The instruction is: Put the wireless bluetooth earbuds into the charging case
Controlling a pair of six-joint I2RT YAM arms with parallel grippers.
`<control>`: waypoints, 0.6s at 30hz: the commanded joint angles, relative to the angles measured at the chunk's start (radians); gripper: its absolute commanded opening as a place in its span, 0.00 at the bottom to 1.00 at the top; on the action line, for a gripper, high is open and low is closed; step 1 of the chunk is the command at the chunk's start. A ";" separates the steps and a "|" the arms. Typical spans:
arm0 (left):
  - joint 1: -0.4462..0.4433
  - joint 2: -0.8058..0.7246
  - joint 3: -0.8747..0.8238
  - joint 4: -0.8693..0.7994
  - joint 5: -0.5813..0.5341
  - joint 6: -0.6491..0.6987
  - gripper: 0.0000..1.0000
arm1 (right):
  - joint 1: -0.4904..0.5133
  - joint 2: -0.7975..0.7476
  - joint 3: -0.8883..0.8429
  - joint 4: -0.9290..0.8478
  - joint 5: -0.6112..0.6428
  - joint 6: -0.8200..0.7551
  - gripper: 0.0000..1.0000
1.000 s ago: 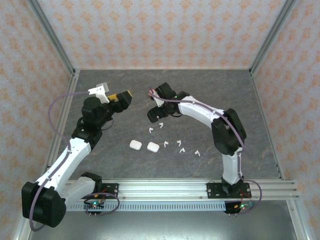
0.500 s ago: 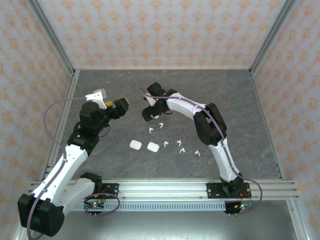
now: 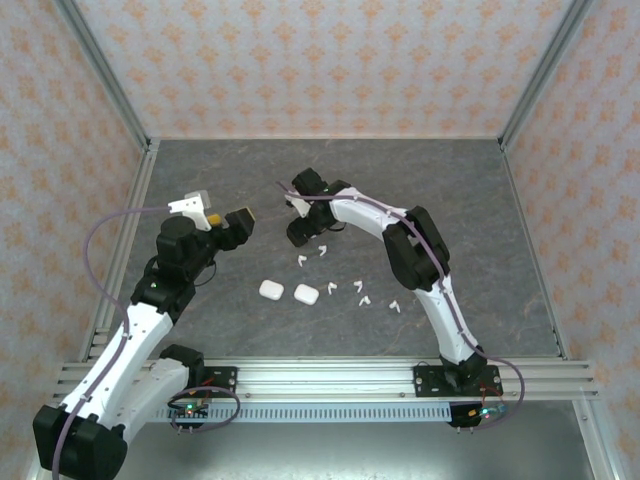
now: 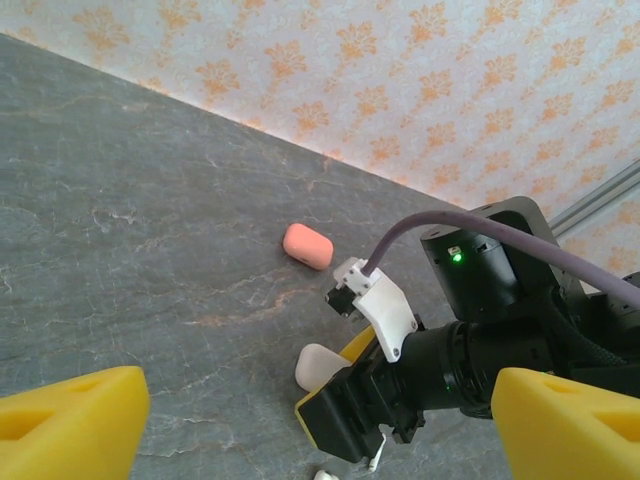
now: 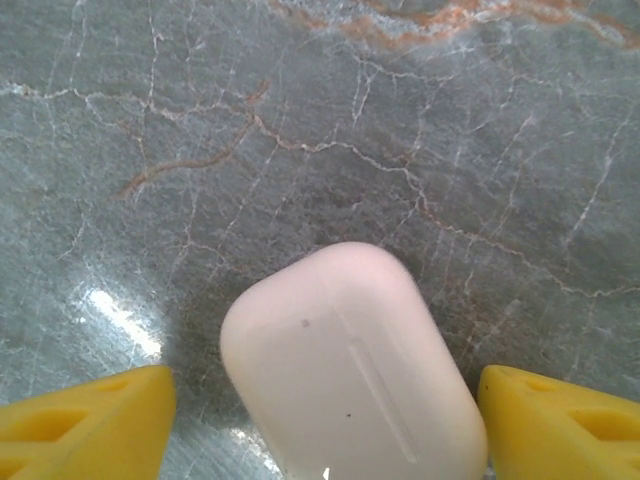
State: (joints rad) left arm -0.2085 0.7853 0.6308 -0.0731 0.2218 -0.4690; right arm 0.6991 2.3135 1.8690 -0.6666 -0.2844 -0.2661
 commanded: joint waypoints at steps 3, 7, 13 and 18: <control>0.001 -0.048 -0.011 -0.034 -0.051 0.037 0.89 | 0.028 0.001 -0.034 -0.062 0.041 -0.015 0.72; 0.001 -0.055 -0.010 -0.036 -0.056 0.041 0.90 | 0.037 0.013 -0.039 -0.071 0.066 -0.018 0.68; 0.001 -0.049 -0.007 -0.027 -0.056 0.032 0.90 | 0.037 0.012 -0.047 -0.100 0.106 -0.033 0.56; 0.001 -0.036 0.015 -0.040 -0.040 0.035 0.91 | 0.034 -0.043 -0.083 -0.050 0.118 -0.036 0.43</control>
State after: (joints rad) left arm -0.2085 0.7433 0.6308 -0.0944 0.1936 -0.4465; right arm 0.7338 2.3024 1.8442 -0.6575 -0.2047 -0.2909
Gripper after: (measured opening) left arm 0.905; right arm 0.439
